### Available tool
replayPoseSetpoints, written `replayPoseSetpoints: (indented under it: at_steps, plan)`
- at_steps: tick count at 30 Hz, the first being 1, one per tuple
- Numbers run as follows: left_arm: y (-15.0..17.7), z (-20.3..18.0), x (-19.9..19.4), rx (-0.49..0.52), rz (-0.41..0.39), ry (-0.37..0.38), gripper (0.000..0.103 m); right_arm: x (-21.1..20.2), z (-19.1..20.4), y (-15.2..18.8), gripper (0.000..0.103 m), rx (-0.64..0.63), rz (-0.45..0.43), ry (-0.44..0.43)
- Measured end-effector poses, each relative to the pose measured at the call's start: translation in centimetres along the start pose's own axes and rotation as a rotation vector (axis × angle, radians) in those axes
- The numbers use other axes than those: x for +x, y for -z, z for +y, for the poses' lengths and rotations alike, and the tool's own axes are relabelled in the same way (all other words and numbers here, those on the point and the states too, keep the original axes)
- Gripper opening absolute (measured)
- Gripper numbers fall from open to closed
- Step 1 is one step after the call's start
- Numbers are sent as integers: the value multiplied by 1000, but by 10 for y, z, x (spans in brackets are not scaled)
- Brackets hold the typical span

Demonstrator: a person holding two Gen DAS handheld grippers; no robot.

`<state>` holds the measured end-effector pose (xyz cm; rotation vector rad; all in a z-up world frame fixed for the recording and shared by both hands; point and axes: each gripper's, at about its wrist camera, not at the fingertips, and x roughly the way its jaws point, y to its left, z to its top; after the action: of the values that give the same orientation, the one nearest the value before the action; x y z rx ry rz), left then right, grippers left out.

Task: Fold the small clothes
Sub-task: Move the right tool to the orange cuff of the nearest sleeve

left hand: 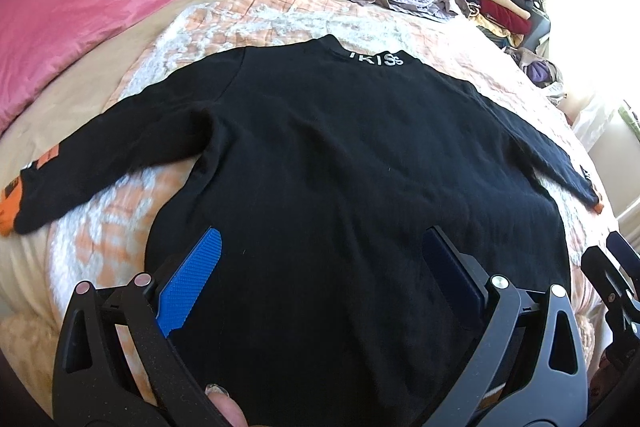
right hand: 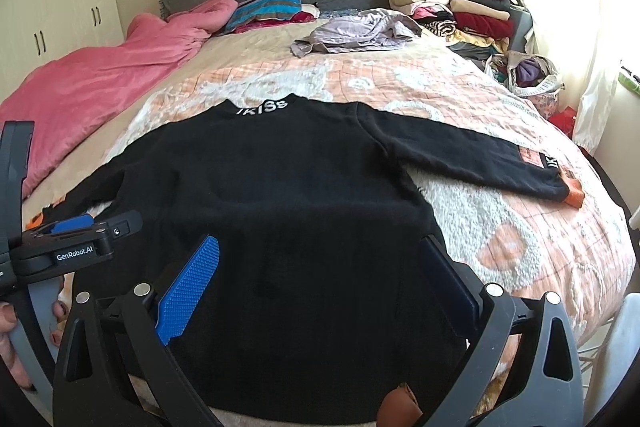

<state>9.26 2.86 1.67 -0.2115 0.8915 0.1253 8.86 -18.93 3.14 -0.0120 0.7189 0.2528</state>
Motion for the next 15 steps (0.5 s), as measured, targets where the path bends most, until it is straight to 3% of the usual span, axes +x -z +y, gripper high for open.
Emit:
replayPoseSetpoints:
  at_steps: [15]
  plan:
    - [-44,-24,31,78,24,10,95,31,-29,-36,99,63,-20,40]
